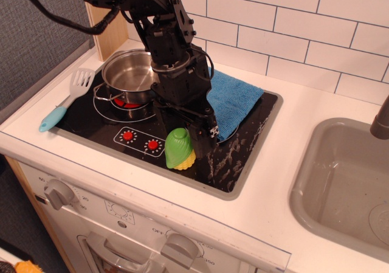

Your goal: Put the food under the napkin.

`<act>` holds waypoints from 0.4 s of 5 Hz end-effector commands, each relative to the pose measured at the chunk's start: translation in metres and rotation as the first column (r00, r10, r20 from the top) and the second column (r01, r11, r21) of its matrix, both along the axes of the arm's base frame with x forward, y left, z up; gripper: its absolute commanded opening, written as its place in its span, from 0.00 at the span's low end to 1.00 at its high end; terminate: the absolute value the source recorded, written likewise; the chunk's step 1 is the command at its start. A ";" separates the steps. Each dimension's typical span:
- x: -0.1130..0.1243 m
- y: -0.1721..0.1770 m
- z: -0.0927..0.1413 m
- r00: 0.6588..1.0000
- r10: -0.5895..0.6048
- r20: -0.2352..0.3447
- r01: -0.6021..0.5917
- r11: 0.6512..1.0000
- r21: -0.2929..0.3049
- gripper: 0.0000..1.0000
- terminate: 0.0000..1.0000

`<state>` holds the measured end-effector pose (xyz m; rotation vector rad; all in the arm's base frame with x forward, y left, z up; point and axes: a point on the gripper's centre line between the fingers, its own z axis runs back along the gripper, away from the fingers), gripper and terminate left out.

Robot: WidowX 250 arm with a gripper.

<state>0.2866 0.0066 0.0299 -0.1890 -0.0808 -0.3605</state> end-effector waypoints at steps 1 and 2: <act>0.003 -0.001 0.060 0.992 0.040 0.118 -0.048 0.997 0.066 1.00 0.00; 0.004 -0.004 0.063 0.989 0.112 0.097 -0.125 0.983 0.137 1.00 0.00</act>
